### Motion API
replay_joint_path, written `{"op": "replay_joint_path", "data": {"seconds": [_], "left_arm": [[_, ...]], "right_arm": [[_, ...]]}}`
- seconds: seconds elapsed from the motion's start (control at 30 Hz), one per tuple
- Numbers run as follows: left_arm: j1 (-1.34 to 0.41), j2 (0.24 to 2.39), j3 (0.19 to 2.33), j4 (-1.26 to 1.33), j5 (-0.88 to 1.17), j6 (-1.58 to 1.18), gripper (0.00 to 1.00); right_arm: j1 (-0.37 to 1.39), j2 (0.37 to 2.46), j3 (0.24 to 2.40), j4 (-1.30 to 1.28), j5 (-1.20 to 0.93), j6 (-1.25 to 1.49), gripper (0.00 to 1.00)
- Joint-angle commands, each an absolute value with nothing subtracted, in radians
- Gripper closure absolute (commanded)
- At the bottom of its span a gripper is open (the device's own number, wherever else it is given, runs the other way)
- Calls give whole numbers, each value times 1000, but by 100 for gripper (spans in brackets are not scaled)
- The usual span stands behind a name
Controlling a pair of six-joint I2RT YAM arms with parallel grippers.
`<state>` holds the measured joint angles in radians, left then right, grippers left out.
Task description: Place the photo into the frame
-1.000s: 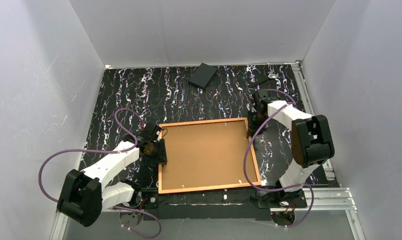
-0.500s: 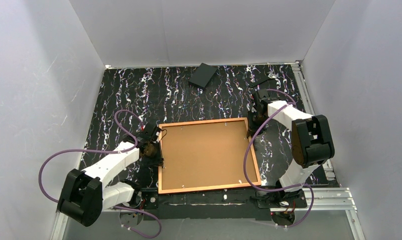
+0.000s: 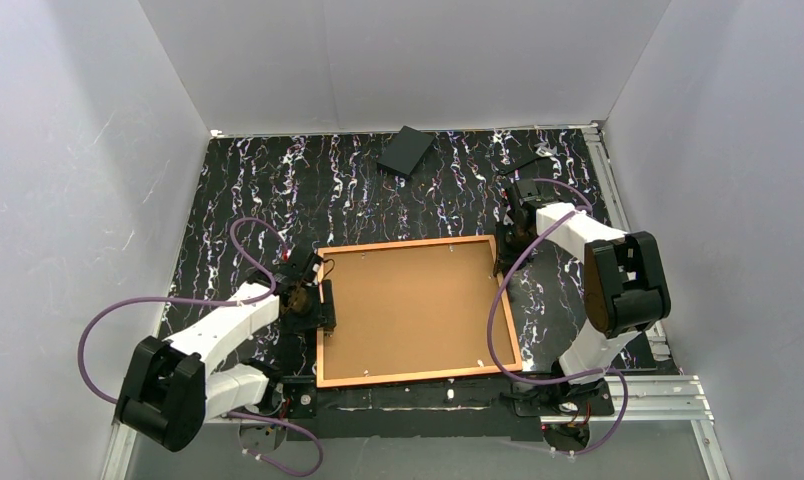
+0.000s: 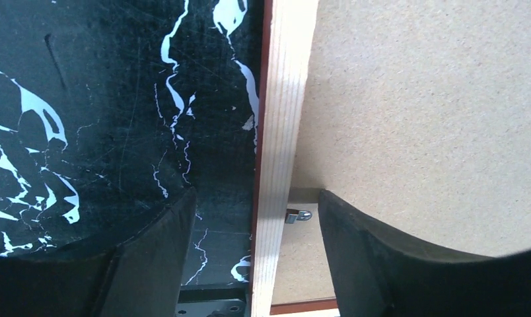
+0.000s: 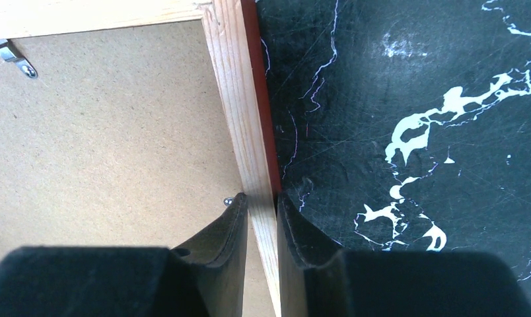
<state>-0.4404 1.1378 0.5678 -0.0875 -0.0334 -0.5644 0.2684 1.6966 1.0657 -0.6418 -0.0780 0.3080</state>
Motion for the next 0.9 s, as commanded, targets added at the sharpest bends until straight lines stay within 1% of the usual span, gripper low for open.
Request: {"op": "replay_joint_path", "data": {"seconds": [0.0, 0.13, 0.17, 0.2, 0.3, 0.37, 0.43, 0.67, 0.77, 0.87], "left_arm": [[-442, 1134, 567, -150, -20, -552, 30], [-439, 1048, 547, -100, 0, -579, 15], [-438, 1023, 542, -92, 0, -593, 12], [-437, 999, 539, -87, 0, -606, 9], [-433, 924, 550, -85, 59, -618, 6], [-430, 885, 579, -114, 74, -615, 3], [-427, 860, 628, -173, 87, -589, 2], [-422, 875, 894, -445, 140, -444, 2], [-421, 926, 1012, -557, 226, -364, 2], [-418, 988, 1123, -678, 249, -315, 2]], "right_arm": [[272, 1648, 1040, -646, -128, 312, 94], [272, 1606, 1038, -650, -134, 305, 91], [272, 1595, 1039, -653, -137, 304, 85], [272, 1583, 1041, -657, -137, 304, 76], [271, 1544, 1048, -671, -130, 303, 55], [271, 1517, 1050, -680, -125, 302, 45], [271, 1483, 1051, -689, -124, 301, 36], [273, 1390, 1043, -721, -140, 290, 24], [277, 1371, 1038, -733, -160, 296, 22], [299, 1360, 1037, -749, -162, 306, 21]]}}
